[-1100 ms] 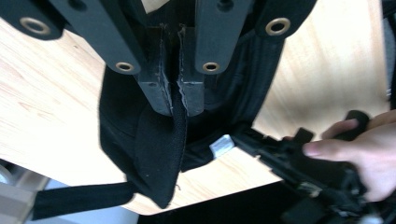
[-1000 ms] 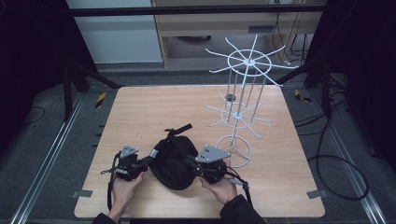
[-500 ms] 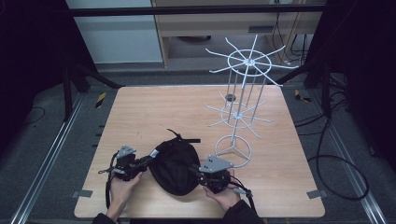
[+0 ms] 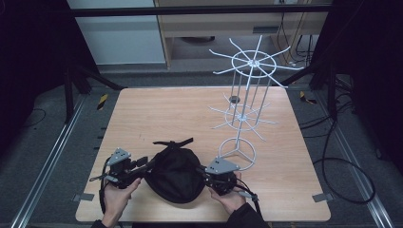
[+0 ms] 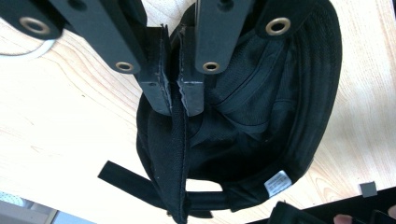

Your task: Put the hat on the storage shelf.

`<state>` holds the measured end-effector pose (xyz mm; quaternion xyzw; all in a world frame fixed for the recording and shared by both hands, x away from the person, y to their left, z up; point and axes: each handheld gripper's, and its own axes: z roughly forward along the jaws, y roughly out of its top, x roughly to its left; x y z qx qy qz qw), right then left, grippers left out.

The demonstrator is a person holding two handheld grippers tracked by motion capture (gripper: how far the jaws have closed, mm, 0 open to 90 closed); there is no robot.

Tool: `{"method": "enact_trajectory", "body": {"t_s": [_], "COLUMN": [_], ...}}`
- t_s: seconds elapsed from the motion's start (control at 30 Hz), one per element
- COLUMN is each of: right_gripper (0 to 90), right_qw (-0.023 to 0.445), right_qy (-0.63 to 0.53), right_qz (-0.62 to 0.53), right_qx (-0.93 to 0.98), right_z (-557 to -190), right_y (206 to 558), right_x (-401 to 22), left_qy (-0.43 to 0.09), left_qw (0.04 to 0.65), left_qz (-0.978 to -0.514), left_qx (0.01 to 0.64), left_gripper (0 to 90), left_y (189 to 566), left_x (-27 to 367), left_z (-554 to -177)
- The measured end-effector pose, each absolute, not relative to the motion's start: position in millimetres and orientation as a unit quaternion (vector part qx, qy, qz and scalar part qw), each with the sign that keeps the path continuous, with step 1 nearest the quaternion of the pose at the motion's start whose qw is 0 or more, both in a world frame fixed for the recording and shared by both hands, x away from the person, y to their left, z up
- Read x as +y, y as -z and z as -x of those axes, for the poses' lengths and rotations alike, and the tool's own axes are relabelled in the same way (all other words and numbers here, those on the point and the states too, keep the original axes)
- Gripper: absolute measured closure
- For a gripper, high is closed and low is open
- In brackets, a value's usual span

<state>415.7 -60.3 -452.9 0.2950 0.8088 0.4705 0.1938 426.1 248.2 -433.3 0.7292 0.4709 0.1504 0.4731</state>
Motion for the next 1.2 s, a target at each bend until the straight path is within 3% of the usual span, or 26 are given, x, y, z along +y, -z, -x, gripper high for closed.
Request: {"method": "enact_trajectory", "body": {"t_s": [0.27,0.77,1.03,1.2], "right_gripper": [84.3,84.2,84.3,84.2], "right_qw": [0.185,0.184,0.179,0.172], "right_qy": [-0.471,-0.473,-0.471,-0.475], "right_qz": [-0.293,-0.277,-0.266,-0.259], "right_qx": [0.811,0.816,0.822,0.823], "right_z": [-414,-411,-409,-408], "right_y": [455,457,460,460], "right_x": [-58,-52,-49,-46], "left_qy": [-0.136,-0.113,-0.135,-0.139], "left_qw": [0.485,0.491,0.469,0.453], "left_qz": [-0.742,-0.733,-0.735,-0.741], "left_qx": [0.442,0.457,0.470,0.476], "left_gripper": [46.9,36.3,33.1,36.3], "left_y": [421,423,428,435], "left_x": [210,176,161,157], "left_z": [-426,-436,-441,-444]}}
